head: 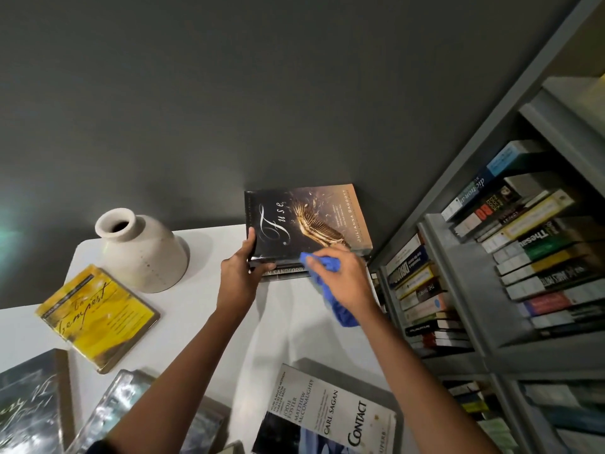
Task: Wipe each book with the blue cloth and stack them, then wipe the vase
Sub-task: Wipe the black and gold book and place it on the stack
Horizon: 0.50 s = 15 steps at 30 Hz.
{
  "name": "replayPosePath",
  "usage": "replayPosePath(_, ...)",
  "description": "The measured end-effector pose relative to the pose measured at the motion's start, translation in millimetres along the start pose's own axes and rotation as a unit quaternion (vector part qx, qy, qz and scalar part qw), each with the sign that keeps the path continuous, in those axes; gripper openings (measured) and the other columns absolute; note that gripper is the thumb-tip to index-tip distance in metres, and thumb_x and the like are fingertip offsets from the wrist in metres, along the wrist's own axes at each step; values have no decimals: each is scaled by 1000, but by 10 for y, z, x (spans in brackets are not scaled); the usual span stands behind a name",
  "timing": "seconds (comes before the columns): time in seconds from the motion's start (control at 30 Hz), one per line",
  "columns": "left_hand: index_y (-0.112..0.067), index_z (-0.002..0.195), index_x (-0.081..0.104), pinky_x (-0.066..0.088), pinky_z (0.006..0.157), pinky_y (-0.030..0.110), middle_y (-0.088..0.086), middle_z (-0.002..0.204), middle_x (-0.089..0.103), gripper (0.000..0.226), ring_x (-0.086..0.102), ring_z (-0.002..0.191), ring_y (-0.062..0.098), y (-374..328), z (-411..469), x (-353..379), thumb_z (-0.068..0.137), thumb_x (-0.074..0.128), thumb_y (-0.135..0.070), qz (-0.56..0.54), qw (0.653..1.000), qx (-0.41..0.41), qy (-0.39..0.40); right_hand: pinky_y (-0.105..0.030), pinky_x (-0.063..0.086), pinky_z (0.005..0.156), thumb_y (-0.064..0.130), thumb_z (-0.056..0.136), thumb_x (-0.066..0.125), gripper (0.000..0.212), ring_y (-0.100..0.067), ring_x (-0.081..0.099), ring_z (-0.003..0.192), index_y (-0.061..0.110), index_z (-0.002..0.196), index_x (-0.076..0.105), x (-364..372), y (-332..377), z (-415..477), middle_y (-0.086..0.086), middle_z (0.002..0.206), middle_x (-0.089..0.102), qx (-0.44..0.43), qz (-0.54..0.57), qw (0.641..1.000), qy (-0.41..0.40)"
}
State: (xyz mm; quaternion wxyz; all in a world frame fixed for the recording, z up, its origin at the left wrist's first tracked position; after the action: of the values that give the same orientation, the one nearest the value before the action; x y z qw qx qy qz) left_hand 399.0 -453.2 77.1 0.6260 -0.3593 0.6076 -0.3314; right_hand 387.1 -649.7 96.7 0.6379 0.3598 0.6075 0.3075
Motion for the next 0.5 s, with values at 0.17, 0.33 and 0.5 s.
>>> replayPosePath(0.17,-10,147,39,39,80,3,12,129,63,70,61,109,17,-75,-52,-34,86,72,-16,-5,1000,-6,-10,-30,36,60,54,88,56,58,-19,42,54,7,55,47,-636,-666,107,-7,53,43,245,-15,962,-122)
replayPosePath(0.33,-11,145,44,36,75,16,13,119,70,53,67,94,33,-40,-28,-10,96,61,-21,8,999,-22,-38,-36,45,76,52,88,58,46,-27,56,80,11,70,52,-568,-826,236,-11,81,59,309,1,946,-100)
replayPosePath(0.5,-11,146,42,39,93,25,11,128,64,54,63,110,31,-71,-42,33,96,60,-19,-6,997,-68,-37,-35,43,71,50,88,60,46,-25,52,73,12,65,48,-568,-838,281,-13,77,54,309,17,946,-100)
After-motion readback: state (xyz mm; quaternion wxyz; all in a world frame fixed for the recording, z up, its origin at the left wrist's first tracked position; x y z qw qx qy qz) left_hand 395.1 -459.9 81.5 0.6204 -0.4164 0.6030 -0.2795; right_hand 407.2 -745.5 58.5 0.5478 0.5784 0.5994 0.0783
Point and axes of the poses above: each hand's wrist, its own z-axis towards the middle knuckle, its own x-axis out of the palm, y = z × x, the point moved 5 cm from there along z, towards the middle knuckle
